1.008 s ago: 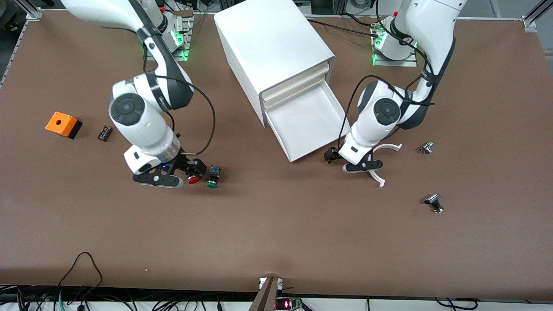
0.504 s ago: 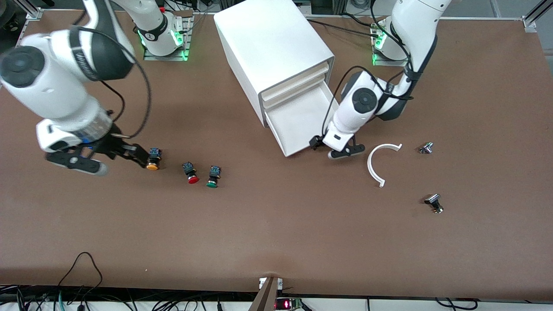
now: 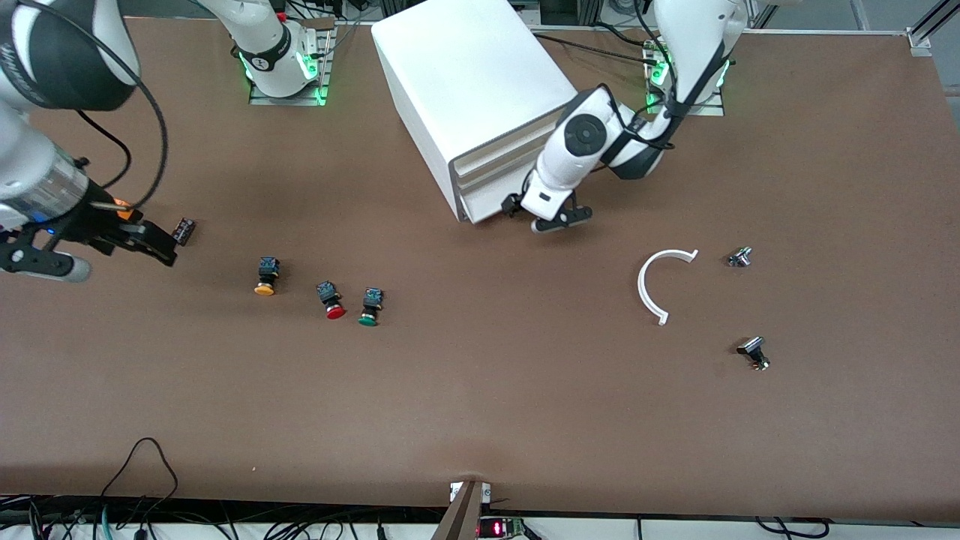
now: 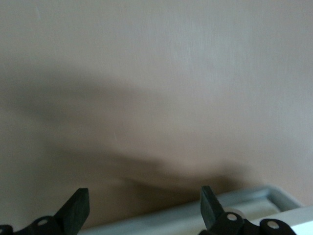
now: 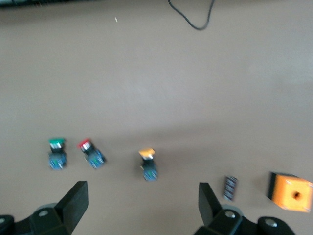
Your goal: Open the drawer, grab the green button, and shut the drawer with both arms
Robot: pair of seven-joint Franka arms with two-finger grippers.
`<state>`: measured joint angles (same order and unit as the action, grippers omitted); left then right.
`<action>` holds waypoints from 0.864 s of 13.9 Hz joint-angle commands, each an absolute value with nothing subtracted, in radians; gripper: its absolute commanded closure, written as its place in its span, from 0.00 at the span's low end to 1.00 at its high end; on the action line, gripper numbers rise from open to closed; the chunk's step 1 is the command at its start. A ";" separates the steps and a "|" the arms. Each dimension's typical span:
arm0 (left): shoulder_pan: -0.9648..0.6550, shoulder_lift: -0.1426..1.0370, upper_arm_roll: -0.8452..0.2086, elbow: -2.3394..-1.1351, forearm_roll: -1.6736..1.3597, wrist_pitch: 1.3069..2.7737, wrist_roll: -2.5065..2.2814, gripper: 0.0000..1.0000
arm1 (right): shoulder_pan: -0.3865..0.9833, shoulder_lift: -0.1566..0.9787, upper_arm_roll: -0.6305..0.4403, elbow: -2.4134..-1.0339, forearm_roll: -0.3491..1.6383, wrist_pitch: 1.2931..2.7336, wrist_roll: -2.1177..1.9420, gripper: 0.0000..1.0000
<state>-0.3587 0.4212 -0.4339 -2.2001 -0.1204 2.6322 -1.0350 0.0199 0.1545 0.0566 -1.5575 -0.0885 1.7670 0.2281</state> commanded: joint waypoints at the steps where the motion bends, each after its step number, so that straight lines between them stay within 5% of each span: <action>1: -0.360 0.380 -0.466 -2.244 -0.138 2.632 -1.111 0.00 | 0.011 0.134 0.026 -1.536 -0.094 1.631 0.100 0.00; 5: -0.275 0.348 -0.457 -2.234 -0.135 2.634 -1.088 0.00 | 0.009 0.130 -0.064 -1.545 -0.075 1.580 -0.240 0.00; 9: -0.158 0.292 -0.339 -2.155 -0.124 2.617 -0.698 0.00 | 0.017 0.014 -0.061 -1.681 -0.078 1.572 -0.064 0.00; 12: -0.031 0.194 -0.310 -2.084 -0.123 2.440 -0.397 0.00 | 0.017 -0.029 -0.049 -1.729 -0.078 1.574 -0.054 0.00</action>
